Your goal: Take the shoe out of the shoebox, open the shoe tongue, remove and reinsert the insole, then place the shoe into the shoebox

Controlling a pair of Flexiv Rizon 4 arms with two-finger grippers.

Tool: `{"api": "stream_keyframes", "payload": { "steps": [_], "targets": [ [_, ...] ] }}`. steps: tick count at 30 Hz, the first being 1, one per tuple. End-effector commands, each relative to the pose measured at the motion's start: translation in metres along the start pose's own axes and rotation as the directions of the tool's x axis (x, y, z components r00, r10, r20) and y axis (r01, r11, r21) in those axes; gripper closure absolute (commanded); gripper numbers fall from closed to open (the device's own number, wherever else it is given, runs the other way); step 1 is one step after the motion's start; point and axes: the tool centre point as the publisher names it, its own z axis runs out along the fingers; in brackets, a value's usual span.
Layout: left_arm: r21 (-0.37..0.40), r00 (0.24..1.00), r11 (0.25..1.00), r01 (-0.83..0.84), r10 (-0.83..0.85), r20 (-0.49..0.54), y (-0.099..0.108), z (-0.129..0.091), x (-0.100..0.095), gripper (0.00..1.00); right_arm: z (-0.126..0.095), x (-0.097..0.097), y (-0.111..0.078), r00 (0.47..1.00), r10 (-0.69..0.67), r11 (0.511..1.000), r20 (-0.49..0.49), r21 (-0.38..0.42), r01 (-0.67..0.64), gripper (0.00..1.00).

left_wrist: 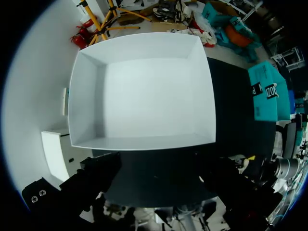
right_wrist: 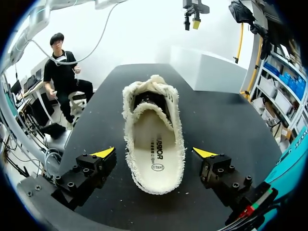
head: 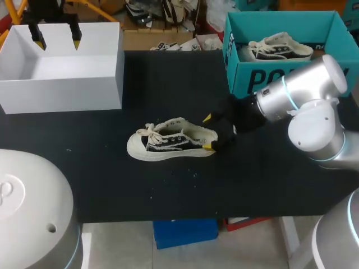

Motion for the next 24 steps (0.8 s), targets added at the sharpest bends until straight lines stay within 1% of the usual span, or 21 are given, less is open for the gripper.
{"api": "stream_keyframes", "payload": {
  "steps": [1, 7, 14, 24],
  "targets": [
    [-0.002, 1.0, 1.0, 0.002, -0.002, 0.004, 0.0, 0.0, 0.001, 0.0, 0.005, -0.003, -0.004, 1.0, 0.002, 1.0, 0.003, -0.009, -0.002, 0.0],
    [-0.002, 1.0, 1.0, 0.002, -0.002, 0.004, 0.0, 0.0, 0.001, 0.0, 0.011, -0.004, -0.012, 1.0, 0.018, 0.999, 0.003, -0.029, -0.018, 0.0],
    [-0.002, 1.0, 1.0, 0.002, -0.002, 0.004, 0.0, 0.0, 0.001, 0.0, 0.022, -0.002, -0.016, 0.999, 0.032, 0.998, -0.006, -0.051, -0.032, 0.0],
    [-0.002, 1.0, 1.0, 0.002, -0.002, 0.004, 0.0, 0.0, 0.001, 0.0, 0.03, -0.005, -0.024, 0.999, 0.04, 0.995, -0.008, -0.093, -0.041, 0.0]
  ]
}}
